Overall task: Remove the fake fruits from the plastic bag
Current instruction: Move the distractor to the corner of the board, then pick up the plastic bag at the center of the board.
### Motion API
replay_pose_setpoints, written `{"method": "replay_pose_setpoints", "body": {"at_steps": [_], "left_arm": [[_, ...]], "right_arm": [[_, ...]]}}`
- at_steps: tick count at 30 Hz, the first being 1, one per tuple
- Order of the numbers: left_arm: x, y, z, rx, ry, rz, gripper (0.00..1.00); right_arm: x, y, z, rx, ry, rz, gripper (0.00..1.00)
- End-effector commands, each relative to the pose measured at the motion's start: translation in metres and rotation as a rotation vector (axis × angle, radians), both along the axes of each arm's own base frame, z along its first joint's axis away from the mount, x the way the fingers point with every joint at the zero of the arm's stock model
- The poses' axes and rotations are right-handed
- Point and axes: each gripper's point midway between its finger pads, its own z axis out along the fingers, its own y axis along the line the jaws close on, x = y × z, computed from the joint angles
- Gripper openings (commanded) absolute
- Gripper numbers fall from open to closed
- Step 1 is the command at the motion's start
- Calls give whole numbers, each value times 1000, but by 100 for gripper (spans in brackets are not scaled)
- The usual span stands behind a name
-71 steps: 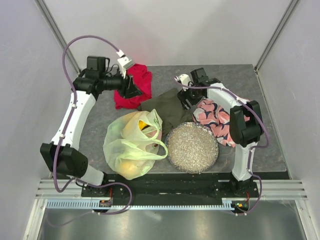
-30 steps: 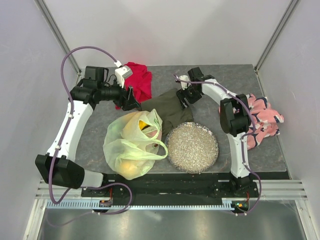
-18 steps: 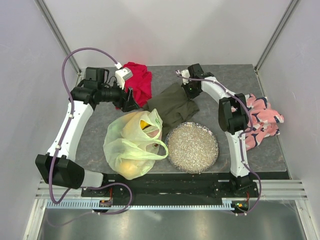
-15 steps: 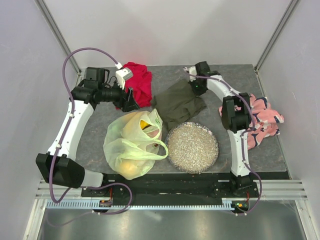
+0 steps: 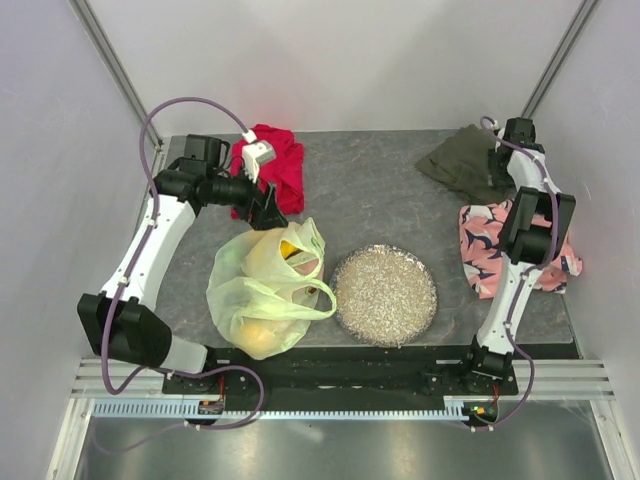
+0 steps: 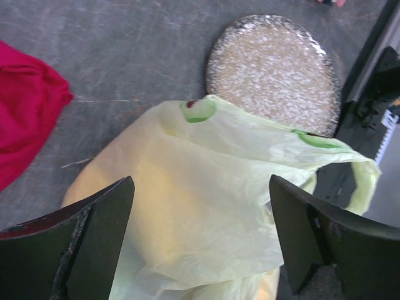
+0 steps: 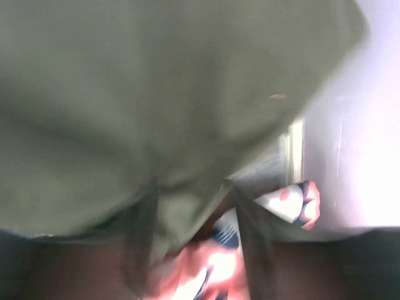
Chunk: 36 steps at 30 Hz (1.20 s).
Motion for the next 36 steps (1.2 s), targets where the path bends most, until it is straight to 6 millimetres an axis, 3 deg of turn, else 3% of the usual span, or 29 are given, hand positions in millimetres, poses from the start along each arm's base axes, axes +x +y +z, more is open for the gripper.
{"method": "replay_pose_setpoints", "body": {"at_steps": [1, 3, 4, 6, 7, 8, 10, 11, 12, 14, 15, 17, 18, 20, 24, 25, 28, 29, 31, 32, 33, 34, 35, 36], "left_arm": [[-41, -31, 5, 45, -88, -243, 98], [-56, -41, 12, 49, -132, -309, 98], [-60, -42, 15, 50, -151, -328, 98], [-74, -44, 18, 83, -197, -390, 98], [-79, -44, 15, 104, -206, -410, 98], [-83, -45, 13, 119, -209, -427, 98], [-93, -49, 11, 135, -232, -474, 97], [-97, -50, 8, 142, -225, -484, 97], [-103, -53, 5, 153, -223, -509, 96], [-114, -53, -4, 172, -196, -543, 93], [-124, -53, -8, 183, -174, -573, 92], [-137, -53, -11, 183, -155, -610, 88], [-142, -53, -12, 179, -144, -616, 88], [-150, -52, -12, 178, -145, -625, 88], [-146, -55, -26, 197, -109, -541, 89], [-134, -62, -23, 173, -149, -509, 88], [-124, -68, -28, 150, -134, -433, 71], [-124, -69, -29, 135, -107, -412, 54], [-124, -68, -28, 123, -87, -391, 40], [-124, -67, -27, 112, -67, -362, 28], [-126, -64, -25, 101, -65, -344, 22], [-125, -62, -22, 92, -64, -321, 15], [-121, -58, -19, 75, -46, -269, 3], [-120, -55, -18, 67, -39, -246, 2]], "right_arm": [[10, 99, 147, 242, -327, 284, 69], [-7, 130, 159, 319, -341, 364, 76], [-19, 150, 186, 363, -388, 433, 78], [-44, 179, 181, 431, -341, 500, 79], [-59, 190, 197, 438, -359, 533, 79], [-76, 202, 182, 478, -305, 544, 79], [-101, 221, 187, 501, -297, 574, 79], [-117, 230, 170, 541, -246, 567, 79], [-129, 242, 176, 552, -247, 588, 79], [-151, 261, 163, 605, -194, 606, 78], [-164, 286, 164, 653, -168, 660, 78], [-191, 312, 155, 706, -98, 715, 78], [-207, 335, 157, 746, -73, 780, 77], [-231, 354, 146, 806, -5, 831, 78], [-288, 403, 136, 938, 140, 1031, 83], [-304, 412, 133, 984, 180, 1078, 85], [-333, 435, 126, 1077, 288, 1149, 89], [-336, 440, 124, 1102, 314, 1159, 89], [-340, 451, 114, 1147, 393, 1161, 89], [-343, 456, 114, 1181, 416, 1181, 89], [-345, 463, 105, 1199, 473, 1184, 90], [-346, 469, 108, 1212, 490, 1203, 90], [-347, 474, 105, 1216, 506, 1220, 94], [-353, 483, 98, 1210, 548, 1238, 95]]}}
